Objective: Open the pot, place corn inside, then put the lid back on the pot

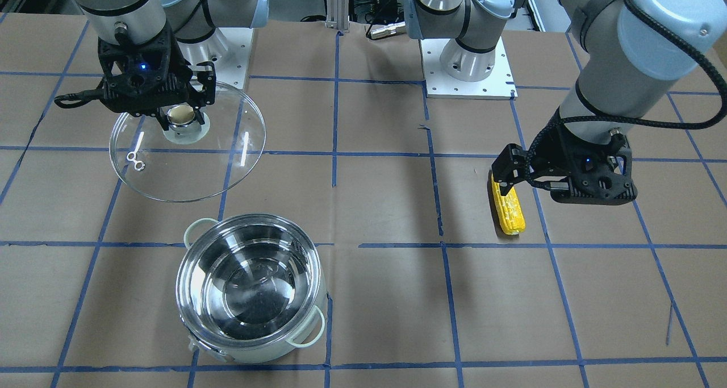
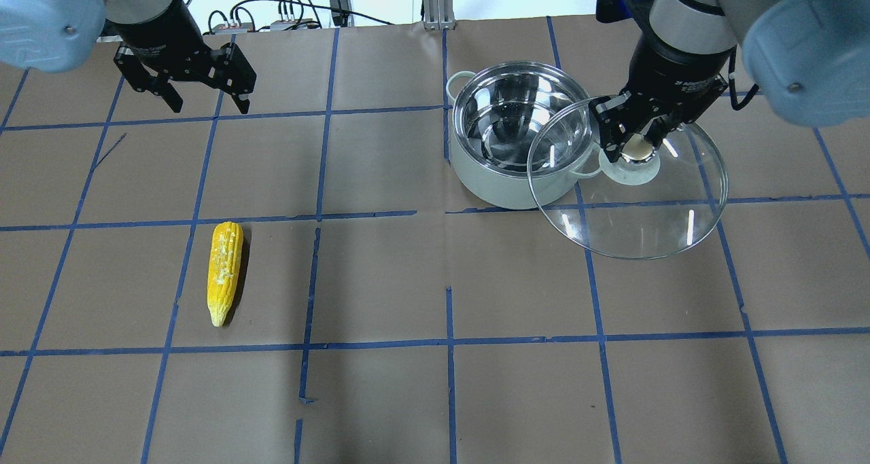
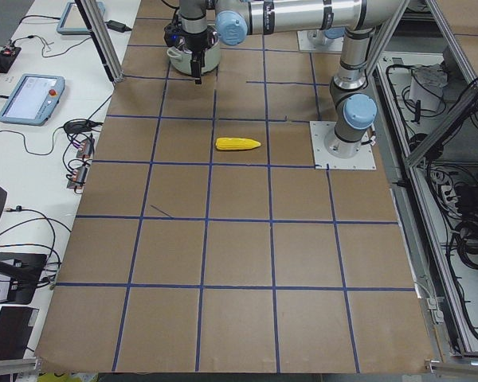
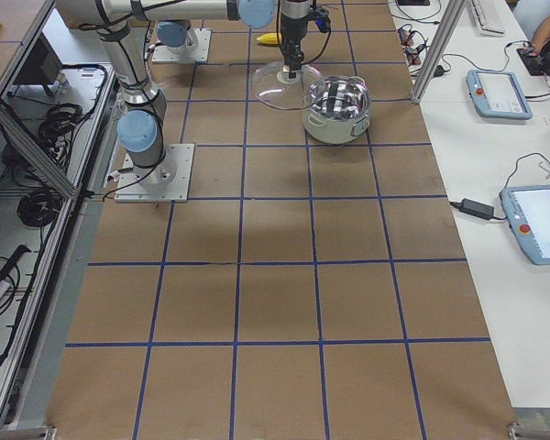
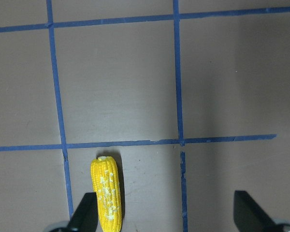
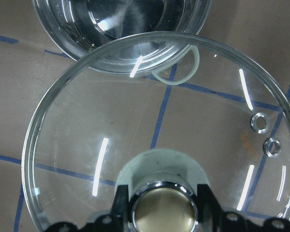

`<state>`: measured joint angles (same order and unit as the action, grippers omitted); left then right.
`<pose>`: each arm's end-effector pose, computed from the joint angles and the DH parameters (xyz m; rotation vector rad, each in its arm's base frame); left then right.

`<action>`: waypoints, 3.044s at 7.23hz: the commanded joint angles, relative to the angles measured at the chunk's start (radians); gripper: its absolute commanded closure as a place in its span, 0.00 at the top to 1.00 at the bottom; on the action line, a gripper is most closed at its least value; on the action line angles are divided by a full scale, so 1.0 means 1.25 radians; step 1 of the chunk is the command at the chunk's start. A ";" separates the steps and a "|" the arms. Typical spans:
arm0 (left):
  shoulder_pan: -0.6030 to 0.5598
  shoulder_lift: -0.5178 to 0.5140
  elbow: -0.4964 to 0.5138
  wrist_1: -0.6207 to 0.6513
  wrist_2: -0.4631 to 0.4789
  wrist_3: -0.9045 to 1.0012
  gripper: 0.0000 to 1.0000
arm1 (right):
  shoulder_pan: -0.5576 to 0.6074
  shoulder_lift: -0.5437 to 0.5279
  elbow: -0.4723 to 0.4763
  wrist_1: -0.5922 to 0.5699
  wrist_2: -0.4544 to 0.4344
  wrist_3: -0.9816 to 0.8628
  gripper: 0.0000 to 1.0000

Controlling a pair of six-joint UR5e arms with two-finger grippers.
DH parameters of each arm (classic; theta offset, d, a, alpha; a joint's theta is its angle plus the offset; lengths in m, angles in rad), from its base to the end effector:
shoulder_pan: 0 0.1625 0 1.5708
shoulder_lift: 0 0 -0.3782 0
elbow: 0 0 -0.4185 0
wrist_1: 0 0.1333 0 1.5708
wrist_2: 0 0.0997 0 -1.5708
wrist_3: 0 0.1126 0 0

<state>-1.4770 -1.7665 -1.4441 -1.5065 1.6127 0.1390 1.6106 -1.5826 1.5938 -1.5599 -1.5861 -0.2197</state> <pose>-0.0727 -0.5997 0.3917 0.0702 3.0997 0.0148 0.1518 -0.5056 0.4212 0.4050 -3.1018 -0.0366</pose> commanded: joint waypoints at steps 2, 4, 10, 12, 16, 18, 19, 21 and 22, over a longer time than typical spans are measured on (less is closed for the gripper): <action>-0.012 0.007 0.015 -0.012 -0.005 -0.014 1.00 | 0.001 0.001 0.001 -0.010 -0.006 -0.002 0.28; -0.015 0.019 0.018 -0.015 -0.003 -0.014 1.00 | 0.001 -0.065 -0.011 0.020 -0.017 -0.036 0.30; -0.008 0.030 0.013 -0.062 -0.008 -0.086 1.00 | 0.001 -0.104 0.020 0.061 -0.026 -0.019 0.27; 0.001 0.045 0.021 -0.108 -0.004 -0.107 1.00 | -0.001 -0.068 0.022 0.004 -0.029 -0.019 0.28; 0.033 -0.068 0.119 -0.069 0.006 -0.077 1.00 | -0.001 0.002 0.029 -0.073 -0.034 0.014 0.28; 0.022 -0.089 0.143 -0.080 0.007 -0.085 1.00 | 0.000 0.007 0.036 -0.082 -0.045 0.019 0.28; 0.024 -0.089 0.132 -0.078 0.003 -0.076 1.00 | 0.000 0.000 0.026 -0.075 -0.044 0.017 0.28; 0.024 -0.062 0.149 -0.082 0.018 -0.074 1.00 | 0.002 -0.002 0.029 -0.074 -0.034 0.016 0.28; 0.028 -0.074 0.132 -0.078 0.014 -0.076 1.00 | 0.001 0.000 0.034 -0.074 -0.032 0.014 0.28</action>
<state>-1.4450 -1.8545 -1.2667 -1.6072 1.6312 0.0450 1.6129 -1.5840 1.6318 -1.6522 -1.6315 -0.1995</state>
